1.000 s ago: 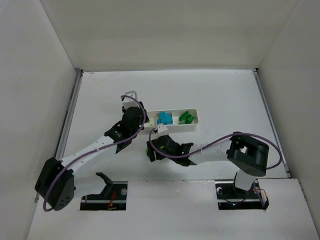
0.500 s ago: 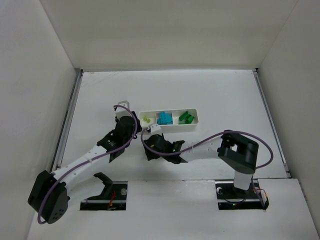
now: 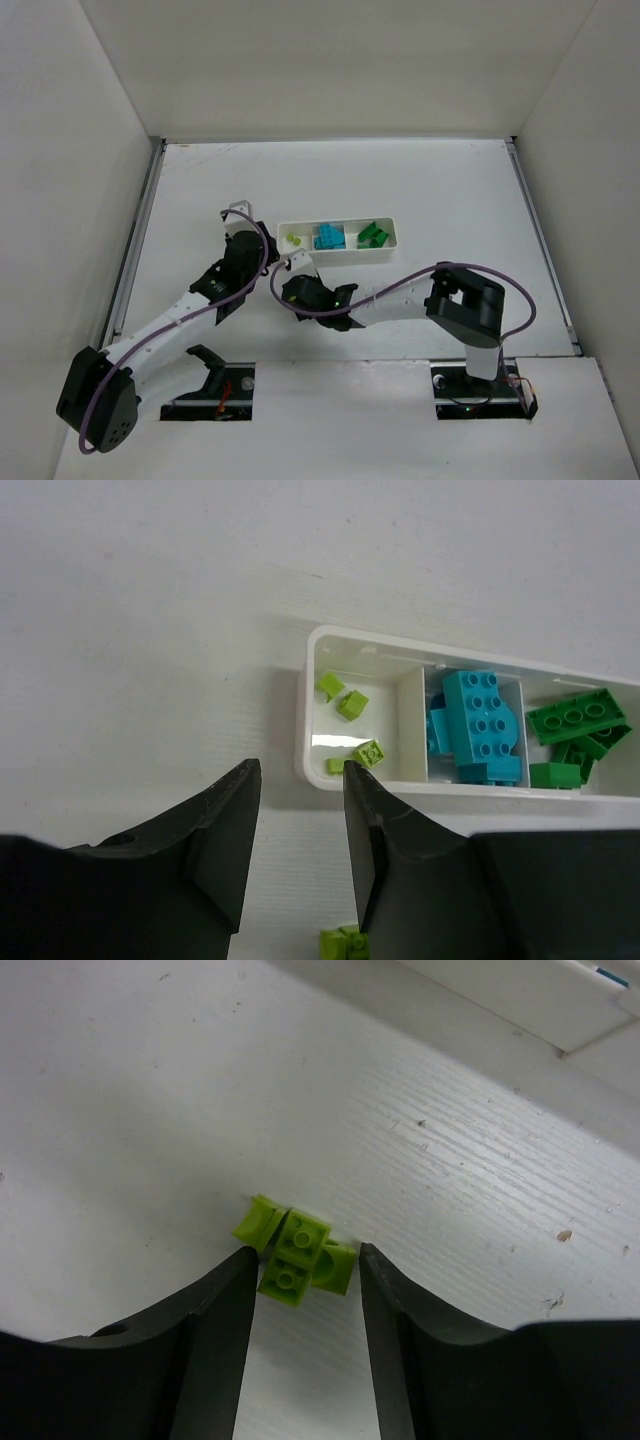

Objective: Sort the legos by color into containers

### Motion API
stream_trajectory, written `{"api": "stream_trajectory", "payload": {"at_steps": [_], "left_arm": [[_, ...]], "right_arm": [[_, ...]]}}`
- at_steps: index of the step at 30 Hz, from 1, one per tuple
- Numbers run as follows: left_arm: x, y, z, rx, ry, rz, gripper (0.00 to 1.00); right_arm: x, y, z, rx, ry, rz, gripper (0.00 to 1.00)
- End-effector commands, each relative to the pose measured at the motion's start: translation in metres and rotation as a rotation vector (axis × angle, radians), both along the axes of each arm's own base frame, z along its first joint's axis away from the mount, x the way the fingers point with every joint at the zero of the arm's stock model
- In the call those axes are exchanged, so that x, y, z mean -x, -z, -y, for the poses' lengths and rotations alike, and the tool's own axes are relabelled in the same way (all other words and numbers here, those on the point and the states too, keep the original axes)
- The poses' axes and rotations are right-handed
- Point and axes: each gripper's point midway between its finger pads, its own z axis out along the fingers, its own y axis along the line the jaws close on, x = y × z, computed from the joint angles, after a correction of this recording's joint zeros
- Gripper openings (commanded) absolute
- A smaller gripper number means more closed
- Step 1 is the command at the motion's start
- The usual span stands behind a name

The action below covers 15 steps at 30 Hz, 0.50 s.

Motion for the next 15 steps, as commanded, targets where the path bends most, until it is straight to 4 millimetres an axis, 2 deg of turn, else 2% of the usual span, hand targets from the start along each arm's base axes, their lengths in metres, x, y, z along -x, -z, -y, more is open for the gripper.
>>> {"api": "stream_trajectory", "payload": {"at_steps": [1, 7, 15], "left_arm": [[0.001, -0.003, 0.000, 0.032, -0.001, 0.020, 0.36], [0.002, -0.005, 0.001, 0.034, 0.004, 0.022, 0.36], [0.004, -0.004, -0.001, 0.026, 0.004, 0.015, 0.36]], "right_arm": [[0.008, 0.006, 0.000, 0.055, -0.027, 0.000, 0.48], [0.008, -0.008, 0.004, 0.023, -0.014, 0.018, 0.43], [0.013, -0.027, 0.014, -0.038, -0.001, 0.023, 0.43]]}}
